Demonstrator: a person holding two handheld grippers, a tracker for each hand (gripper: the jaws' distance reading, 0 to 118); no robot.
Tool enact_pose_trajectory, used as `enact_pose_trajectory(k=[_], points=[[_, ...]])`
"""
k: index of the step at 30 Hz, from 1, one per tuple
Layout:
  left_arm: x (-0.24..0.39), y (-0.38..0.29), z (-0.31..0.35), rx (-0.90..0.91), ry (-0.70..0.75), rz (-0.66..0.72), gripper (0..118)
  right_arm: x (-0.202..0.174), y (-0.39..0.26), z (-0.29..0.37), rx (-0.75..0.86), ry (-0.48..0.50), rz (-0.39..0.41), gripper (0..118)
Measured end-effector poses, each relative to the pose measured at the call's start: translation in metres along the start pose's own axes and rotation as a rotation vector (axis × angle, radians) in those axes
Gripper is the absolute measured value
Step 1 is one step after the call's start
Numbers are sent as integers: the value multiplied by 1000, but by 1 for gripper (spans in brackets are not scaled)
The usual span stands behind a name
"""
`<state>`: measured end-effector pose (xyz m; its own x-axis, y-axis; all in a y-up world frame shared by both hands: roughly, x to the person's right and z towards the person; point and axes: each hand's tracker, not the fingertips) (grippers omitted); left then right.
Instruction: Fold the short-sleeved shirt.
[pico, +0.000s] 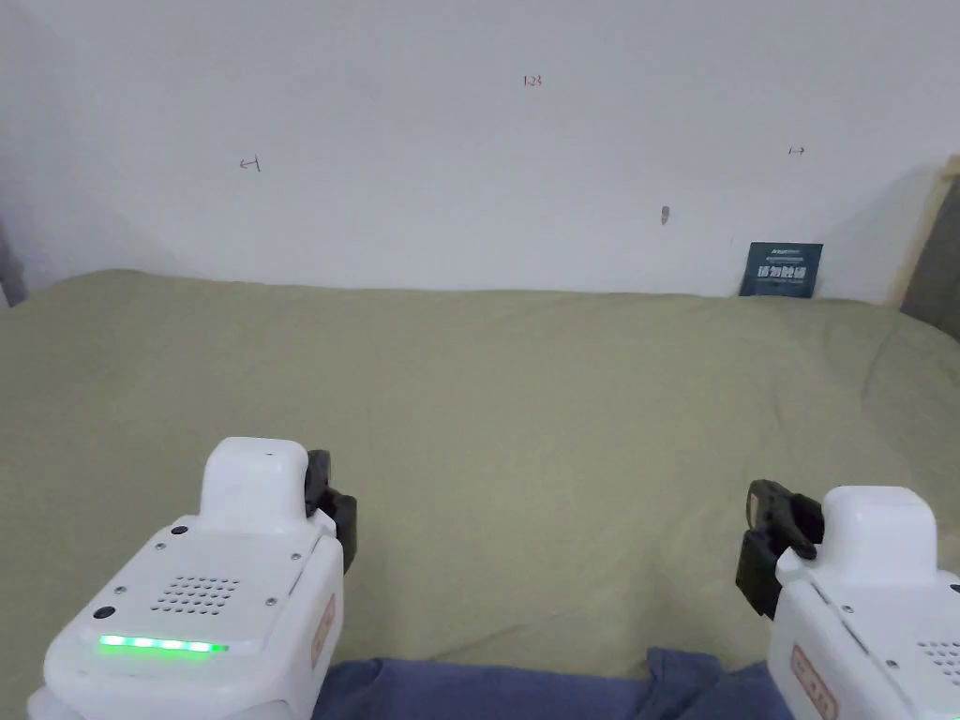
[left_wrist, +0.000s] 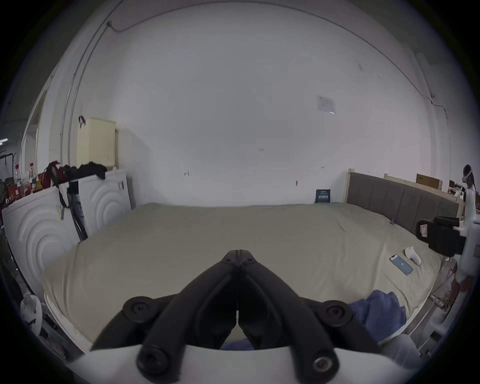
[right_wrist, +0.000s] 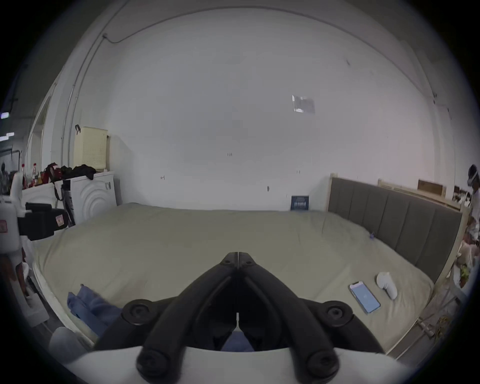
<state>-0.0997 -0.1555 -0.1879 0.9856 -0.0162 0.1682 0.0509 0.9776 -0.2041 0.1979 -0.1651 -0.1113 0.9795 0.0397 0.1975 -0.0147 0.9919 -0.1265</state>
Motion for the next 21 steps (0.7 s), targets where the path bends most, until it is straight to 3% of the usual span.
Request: enact_pose_trajectory(k=[2, 6, 13, 18, 21], points=[[4, -1, 4, 35, 15, -9, 0, -9, 1, -1, -23, 42, 35, 1], [6, 0, 11, 65, 40, -29, 0, -17, -4, 1, -4, 30, 45, 1], [-15, 1, 9, 42, 58, -36, 0, -17, -5, -5, -15, 20, 8, 1], [-97, -9, -23, -276, -73, 134, 0, -20, -14, -3, -38, 24, 17, 1], [-160, -37, -45, -518, -167, 387, 0, -23, -23, -1, -73, 32, 15, 1]])
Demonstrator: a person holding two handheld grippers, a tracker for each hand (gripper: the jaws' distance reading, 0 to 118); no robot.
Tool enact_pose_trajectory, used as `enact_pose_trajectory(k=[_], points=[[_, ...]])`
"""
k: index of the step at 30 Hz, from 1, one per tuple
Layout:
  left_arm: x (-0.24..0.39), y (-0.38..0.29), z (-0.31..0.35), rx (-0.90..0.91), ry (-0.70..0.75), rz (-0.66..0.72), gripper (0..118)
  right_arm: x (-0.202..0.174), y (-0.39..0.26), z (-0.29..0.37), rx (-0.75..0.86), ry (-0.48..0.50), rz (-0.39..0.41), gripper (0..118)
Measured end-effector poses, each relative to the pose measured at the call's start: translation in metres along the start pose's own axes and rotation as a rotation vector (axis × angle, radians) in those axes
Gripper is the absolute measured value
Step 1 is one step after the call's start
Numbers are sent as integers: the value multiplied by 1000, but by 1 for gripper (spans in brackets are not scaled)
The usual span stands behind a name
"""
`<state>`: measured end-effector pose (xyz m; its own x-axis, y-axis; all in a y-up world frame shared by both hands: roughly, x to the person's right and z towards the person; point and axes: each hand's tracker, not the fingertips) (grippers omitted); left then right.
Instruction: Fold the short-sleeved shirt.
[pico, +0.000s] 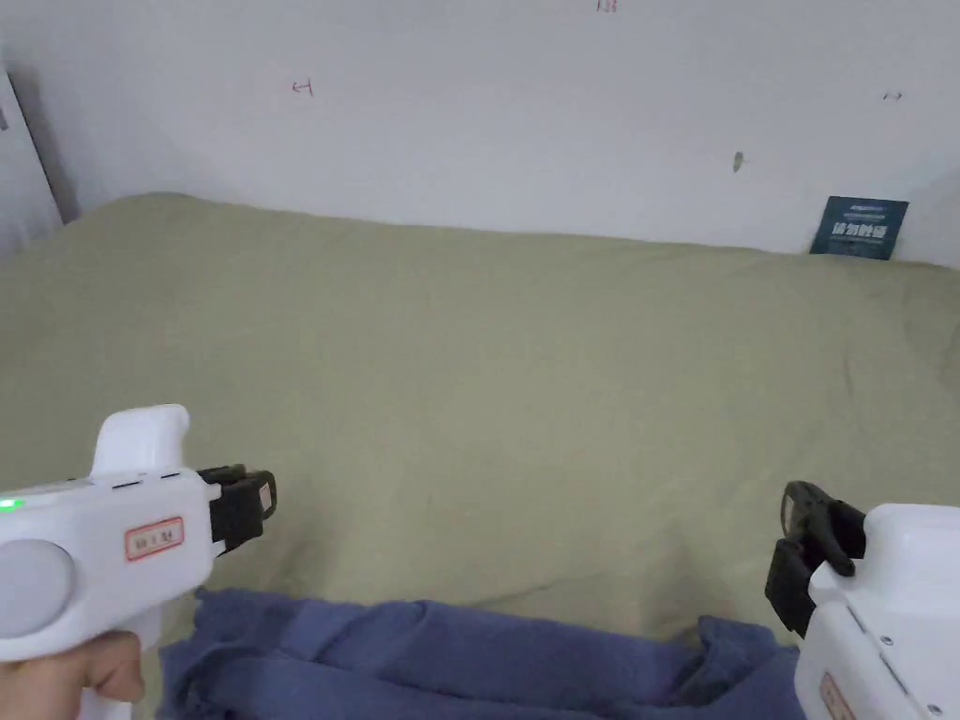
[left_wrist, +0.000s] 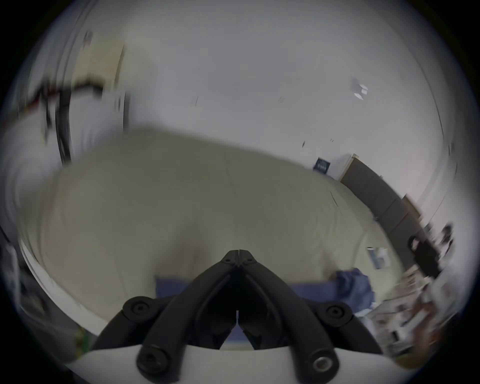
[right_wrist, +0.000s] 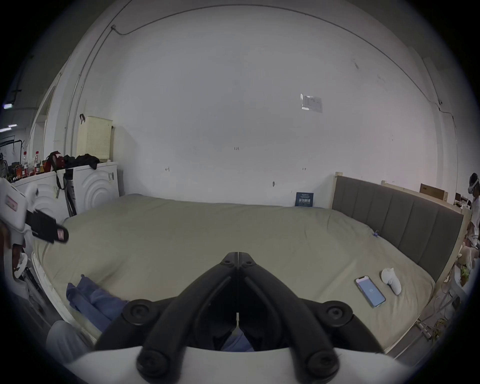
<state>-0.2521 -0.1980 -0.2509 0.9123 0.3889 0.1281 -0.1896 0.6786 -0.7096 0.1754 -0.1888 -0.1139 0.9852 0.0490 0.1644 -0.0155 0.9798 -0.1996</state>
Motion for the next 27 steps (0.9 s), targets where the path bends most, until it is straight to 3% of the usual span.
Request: enact_pose_trajectory(k=[2, 6, 9, 12, 13, 14, 15, 16, 17, 20, 24, 26, 27], points=[[-37, -2, -10, -106, -43, 108, 0, -4, -6, 1, -28, 4, 1, 1], [-94, -6, -28, -251, -51, 134, 0, -15, -18, 1, -82, 4, 14, 1], [-129, -11, -44, -298, -142, 274, 0, -22, -29, -4, -113, 2, 0, 1], [-138, -17, -57, -331, -184, 283, 0, -25, -36, -11, -159, -3, -7, 1], [-139, -18, -63, -355, -228, 279, 9, -26, -37, -12, -167, -5, -7, 1], [-142, -18, -68, -387, -262, 266, 29, -27, -38, -14, -175, -8, -8, 1], [-143, -20, -75, -419, -299, 263, 75, -25, -38, -14, -181, -8, -10, 1], [-142, -23, -82, -447, -321, 261, 106, -25, -38, -14, -186, -9, -12, 1], [-142, -26, -89, -472, -325, 256, 118, -25, -38, -14, -190, -14, -11, 1], [-155, -30, -94, -480, -297, 295, 118, -22, -40, -14, -198, -32, -11, 1], [-158, -33, -103, -475, -512, 427, 115, -18, -45, -17, -225, -39, -40, 1], [-159, -40, -119, -509, -574, 467, 98, -18, -46, -17, -236, -39, -54, 1], [-154, -44, -125, -509, -524, 436, 79, -18, -47, -17, -243, -36, -60, 1]])
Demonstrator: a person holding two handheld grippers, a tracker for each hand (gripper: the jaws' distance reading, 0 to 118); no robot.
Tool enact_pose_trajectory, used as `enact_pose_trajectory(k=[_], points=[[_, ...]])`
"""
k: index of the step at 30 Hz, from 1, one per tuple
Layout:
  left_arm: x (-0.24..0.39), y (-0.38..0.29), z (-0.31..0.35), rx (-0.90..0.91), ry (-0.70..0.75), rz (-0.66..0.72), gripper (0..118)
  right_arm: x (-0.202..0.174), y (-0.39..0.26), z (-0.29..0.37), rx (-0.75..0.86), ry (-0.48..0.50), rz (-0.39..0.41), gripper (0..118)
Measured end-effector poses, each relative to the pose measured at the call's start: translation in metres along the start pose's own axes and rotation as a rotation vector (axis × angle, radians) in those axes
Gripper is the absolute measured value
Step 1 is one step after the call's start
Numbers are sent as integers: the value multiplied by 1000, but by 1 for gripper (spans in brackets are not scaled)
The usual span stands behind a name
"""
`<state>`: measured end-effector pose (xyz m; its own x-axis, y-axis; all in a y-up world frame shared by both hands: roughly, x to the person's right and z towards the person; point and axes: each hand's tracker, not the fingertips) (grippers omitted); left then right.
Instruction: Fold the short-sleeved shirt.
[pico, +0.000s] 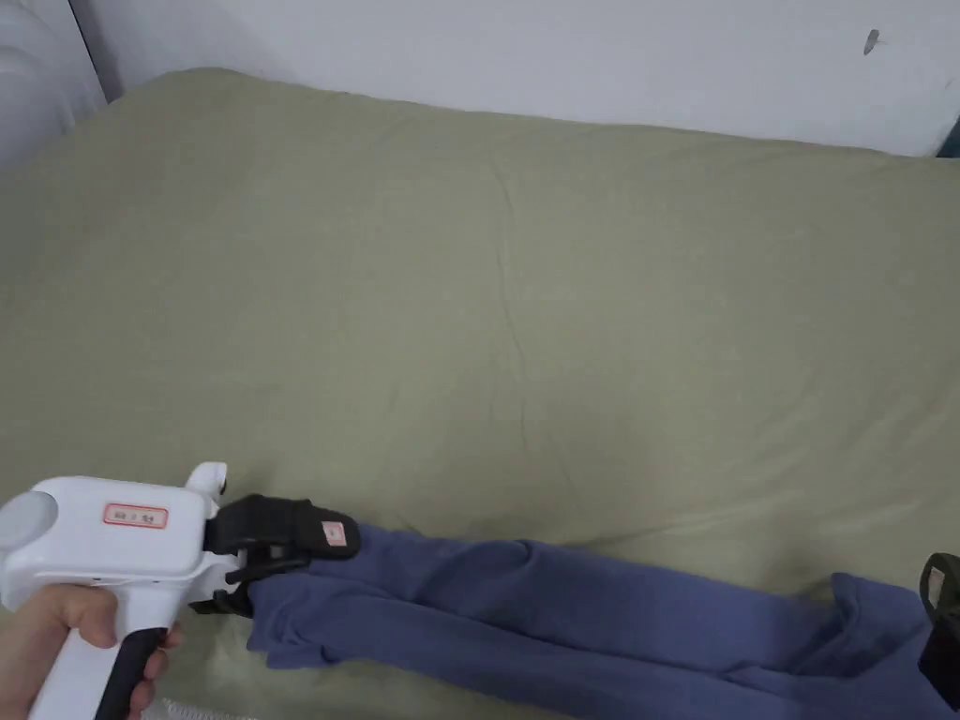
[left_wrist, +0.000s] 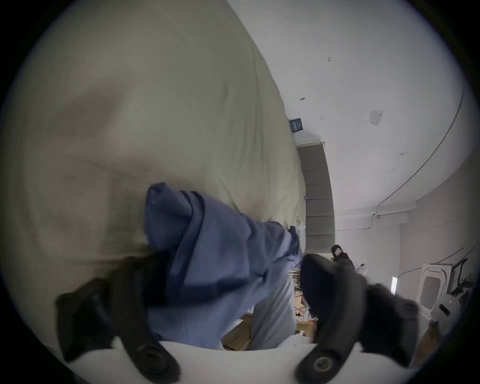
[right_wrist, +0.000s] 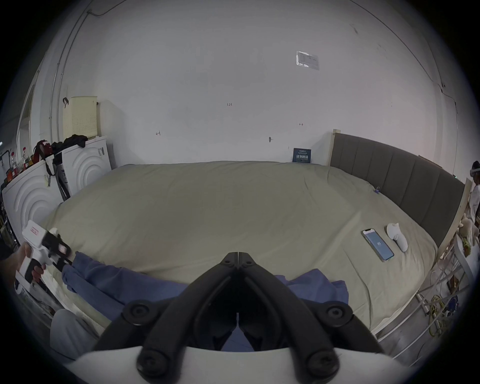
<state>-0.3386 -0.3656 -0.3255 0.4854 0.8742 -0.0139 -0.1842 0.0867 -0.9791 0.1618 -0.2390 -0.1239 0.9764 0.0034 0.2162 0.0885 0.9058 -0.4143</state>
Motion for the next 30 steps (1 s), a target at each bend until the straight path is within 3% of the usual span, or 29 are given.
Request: enact_pose_trajectory(k=[2, 3, 4, 10, 20, 25, 30], points=[[1, -1, -8, 17, 46, -18, 51, 0, -2, 1, -5, 2, -6, 1], [2, -1, -11, 22, 45, -11, 28, 0, -2, 2, -5, 2, -6, 1], [0, 1, -11, 28, 45, 14, 17, 0, -2, 3, -7, 3, -8, 1], [15, 1, -6, 59, 137, -19, 10, 7, 2, 11, -1, 16, -12, 1], [47, -16, 76, 198, 243, -13, 9, 28, 5, 21, 32, 24, -65, 1], [84, -28, 89, 193, 346, -105, 9, 36, 3, 26, 41, 21, -84, 1], [141, -43, 56, 156, 405, -220, 9, 46, -1, 33, 44, 11, -114, 1]])
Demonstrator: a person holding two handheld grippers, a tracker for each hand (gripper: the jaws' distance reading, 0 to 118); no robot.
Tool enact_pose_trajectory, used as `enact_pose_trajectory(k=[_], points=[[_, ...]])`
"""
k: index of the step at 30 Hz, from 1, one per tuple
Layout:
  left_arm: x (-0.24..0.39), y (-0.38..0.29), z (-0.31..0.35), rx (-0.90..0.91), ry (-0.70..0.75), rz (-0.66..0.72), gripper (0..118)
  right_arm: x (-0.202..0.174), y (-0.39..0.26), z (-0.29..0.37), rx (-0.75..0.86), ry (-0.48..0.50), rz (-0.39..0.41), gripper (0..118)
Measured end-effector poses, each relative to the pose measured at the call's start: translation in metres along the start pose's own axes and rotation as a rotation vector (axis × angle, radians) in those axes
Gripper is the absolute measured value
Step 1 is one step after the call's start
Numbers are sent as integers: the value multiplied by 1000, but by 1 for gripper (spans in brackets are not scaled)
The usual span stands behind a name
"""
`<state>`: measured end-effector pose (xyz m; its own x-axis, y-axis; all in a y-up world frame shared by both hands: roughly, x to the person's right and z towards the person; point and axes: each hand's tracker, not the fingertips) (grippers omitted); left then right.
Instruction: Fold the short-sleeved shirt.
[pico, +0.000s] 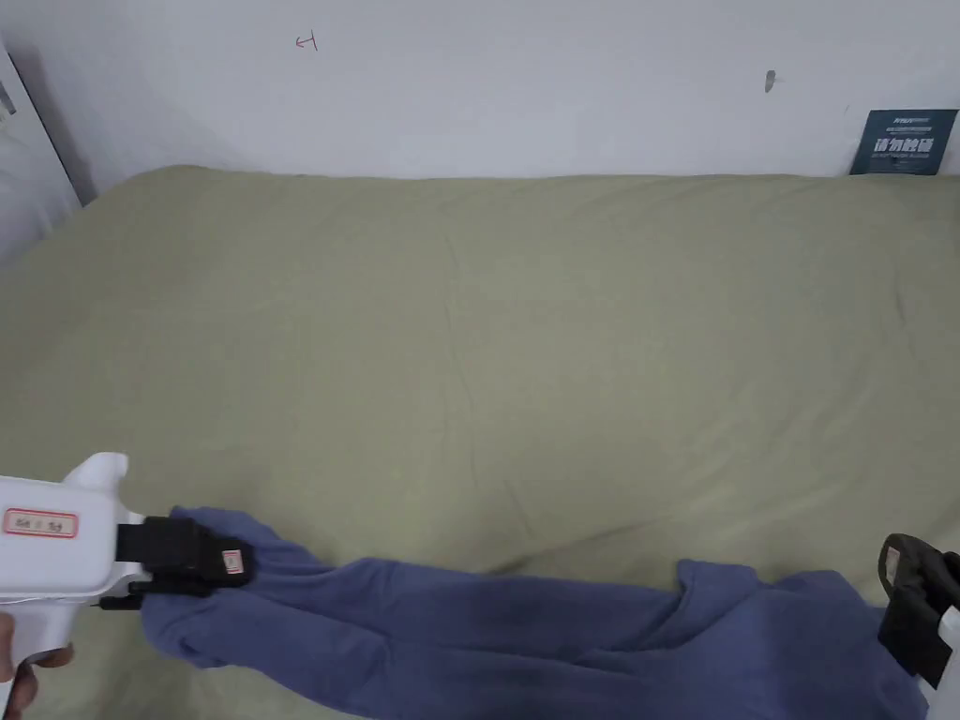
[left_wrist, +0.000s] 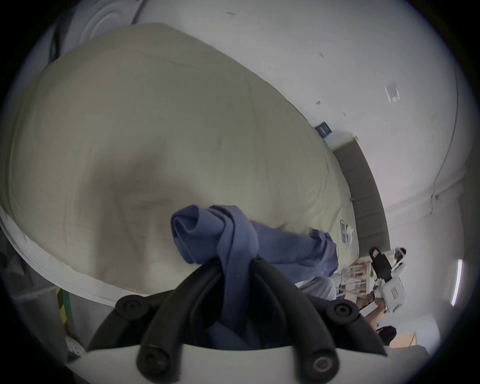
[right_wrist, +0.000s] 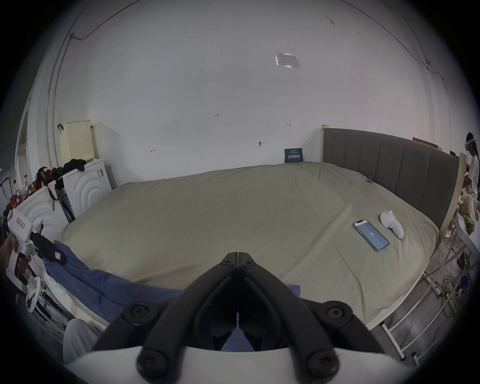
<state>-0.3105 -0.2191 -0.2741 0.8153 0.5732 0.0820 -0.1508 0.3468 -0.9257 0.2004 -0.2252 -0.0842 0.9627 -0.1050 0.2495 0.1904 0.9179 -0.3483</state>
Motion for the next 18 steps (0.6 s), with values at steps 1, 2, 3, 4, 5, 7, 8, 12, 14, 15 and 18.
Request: enact_pose_trajectory(k=[1, 2, 3, 4, 5, 7, 8, 12, 14, 15, 18], points=[[14, -2, -5, -13, -16, -27, 10, 2, -1, 2, 3, -5, 0, 1], [33, -5, -11, -24, -21, -50, 9, 4, -1, 4, 3, -9, 0, 1], [51, -7, -18, -34, -29, -86, 9, 7, -2, 6, 1, -15, -2, 1], [67, -10, -26, -50, -31, -123, 9, 11, -2, 7, 0, -18, -7, 1], [83, -12, -36, -59, -28, -139, 9, 14, -3, 8, -3, -23, -18, 1], [112, -18, -61, -85, -16, -187, 9, 20, -4, 10, -8, -26, -33, 1], [125, -22, -74, -93, 6, -214, 9, 22, -5, 11, -10, -31, -34, 1], [165, -44, -146, -160, 67, -315, 9, 31, -8, 13, -31, -44, -71, 1], [172, -49, -183, -209, 90, -341, 12, 35, -9, 14, -44, -25, -101, 1], [174, -53, -197, -198, 87, -344, 37, 35, -10, 15, -44, -28, -102, 1], [179, -59, -217, -245, 49, -330, 117, 36, -10, 17, -48, -36, -97, 1]])
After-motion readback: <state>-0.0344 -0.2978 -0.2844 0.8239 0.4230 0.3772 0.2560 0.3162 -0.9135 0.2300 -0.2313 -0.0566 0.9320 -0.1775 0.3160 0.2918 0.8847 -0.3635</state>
